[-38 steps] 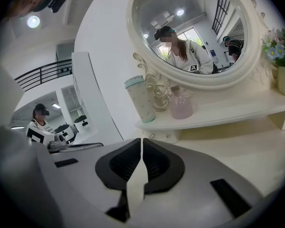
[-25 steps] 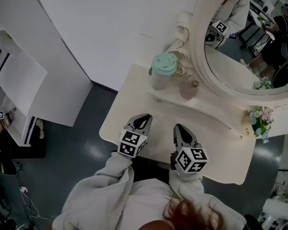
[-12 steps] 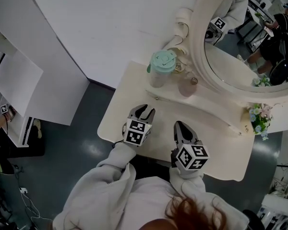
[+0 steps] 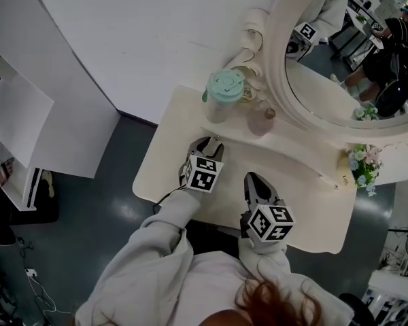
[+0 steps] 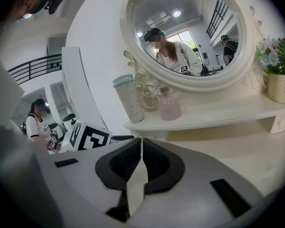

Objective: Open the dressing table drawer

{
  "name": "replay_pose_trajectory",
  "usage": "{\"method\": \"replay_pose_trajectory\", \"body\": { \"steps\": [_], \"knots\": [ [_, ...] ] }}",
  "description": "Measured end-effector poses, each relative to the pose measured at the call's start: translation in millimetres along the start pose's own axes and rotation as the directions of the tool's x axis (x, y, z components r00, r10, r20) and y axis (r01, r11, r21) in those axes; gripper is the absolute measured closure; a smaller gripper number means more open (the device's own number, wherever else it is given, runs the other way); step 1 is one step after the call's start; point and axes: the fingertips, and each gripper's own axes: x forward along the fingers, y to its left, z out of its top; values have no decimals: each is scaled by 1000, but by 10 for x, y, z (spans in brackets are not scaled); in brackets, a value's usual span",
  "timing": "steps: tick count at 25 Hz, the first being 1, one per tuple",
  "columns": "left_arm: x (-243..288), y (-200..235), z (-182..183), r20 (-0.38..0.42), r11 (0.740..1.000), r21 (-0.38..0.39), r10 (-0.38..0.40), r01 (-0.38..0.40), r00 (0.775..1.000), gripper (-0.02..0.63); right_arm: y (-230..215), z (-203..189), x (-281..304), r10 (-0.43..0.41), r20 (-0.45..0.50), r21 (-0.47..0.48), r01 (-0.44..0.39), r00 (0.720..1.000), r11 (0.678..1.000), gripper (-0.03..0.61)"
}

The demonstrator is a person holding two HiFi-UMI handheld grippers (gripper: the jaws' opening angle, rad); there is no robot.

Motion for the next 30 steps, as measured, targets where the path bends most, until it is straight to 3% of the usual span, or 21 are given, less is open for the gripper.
{"method": "replay_pose_trajectory", "body": {
  "steps": [11, 17, 30],
  "knots": [
    [171, 68, 1, -3, 998, -38, 57, -57, 998, 433, -43, -51, -29, -7, -21, 4, 7, 1000, 1000, 540],
    [212, 40, 31, 8, 998, -46, 50, -49, 999, 506, -52, -82, -41, -8, -31, 7, 8, 999, 1000, 540],
    [191, 22, 3, 5, 999, -41, 29, -29, 1000, 509, -49, -107, -34, -5, -32, 10, 5, 999, 1000, 540]
  ]
}}
